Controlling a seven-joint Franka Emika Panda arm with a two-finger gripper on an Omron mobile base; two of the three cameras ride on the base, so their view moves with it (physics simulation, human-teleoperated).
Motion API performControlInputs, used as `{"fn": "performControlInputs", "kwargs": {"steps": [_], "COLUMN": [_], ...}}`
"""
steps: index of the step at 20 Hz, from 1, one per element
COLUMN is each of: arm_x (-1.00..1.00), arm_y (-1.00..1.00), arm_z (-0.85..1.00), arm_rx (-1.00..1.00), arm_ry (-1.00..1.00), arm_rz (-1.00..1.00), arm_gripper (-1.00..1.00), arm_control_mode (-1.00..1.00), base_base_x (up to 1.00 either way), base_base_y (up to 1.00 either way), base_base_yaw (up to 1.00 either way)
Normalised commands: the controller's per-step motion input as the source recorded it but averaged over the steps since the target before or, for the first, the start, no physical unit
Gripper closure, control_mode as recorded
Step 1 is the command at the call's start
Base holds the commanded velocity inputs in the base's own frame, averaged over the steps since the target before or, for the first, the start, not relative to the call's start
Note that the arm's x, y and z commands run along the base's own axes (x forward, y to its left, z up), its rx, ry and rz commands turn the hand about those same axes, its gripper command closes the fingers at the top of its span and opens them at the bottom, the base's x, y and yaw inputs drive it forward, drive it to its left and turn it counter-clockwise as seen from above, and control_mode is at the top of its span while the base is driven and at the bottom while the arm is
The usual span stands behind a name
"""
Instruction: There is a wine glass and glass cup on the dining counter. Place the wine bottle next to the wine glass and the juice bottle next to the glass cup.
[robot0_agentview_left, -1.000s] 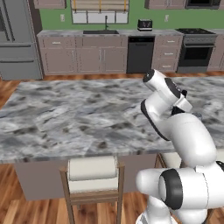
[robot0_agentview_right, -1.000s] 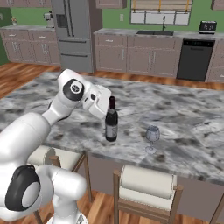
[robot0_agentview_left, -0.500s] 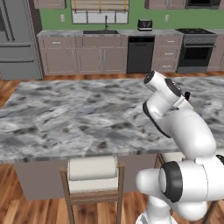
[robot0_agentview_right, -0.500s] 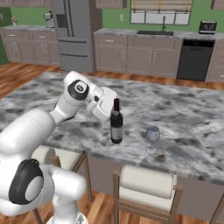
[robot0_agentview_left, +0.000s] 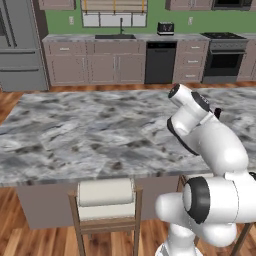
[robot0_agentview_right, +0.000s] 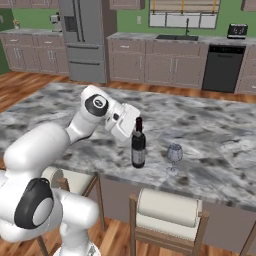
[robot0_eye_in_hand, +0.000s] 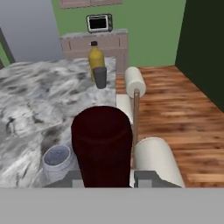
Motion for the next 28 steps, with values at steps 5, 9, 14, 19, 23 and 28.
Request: {"fn": "performControlInputs", "kwargs": {"steps": [5,9,14,19,23,28], "arm_x": [0.06,0.06,0.11,0.11,0.12,0.12], "arm_y": [-0.2,-0.13,-0.05,-0.02,-0.04,-0.07], "arm_z": [-0.12,-0.17,-0.11,-0.06,-0.05,-0.06], "arm_rx": [0.0,0.0,0.0,0.0,0.0,0.0], "arm_ry": [0.07,0.05,0.02,0.0,0.0,0.01], "arm_rz": [-0.05,-0.04,-0.01,0.0,0.0,0.0], "arm_gripper": [1.0,1.0,1.0,1.0,1.0,1.0], "arm_control_mode": [-1.0,-1.0,-1.0,-1.0,-1.0,-1.0], "base_base_x": [0.0,0.0,0.0,0.0,0.0,0.0], "base_base_y": [0.0,0.0,0.0,0.0,0.0,0.0], "base_base_yaw": [0.0,0.0,0.0,0.0,0.0,0.0]}}
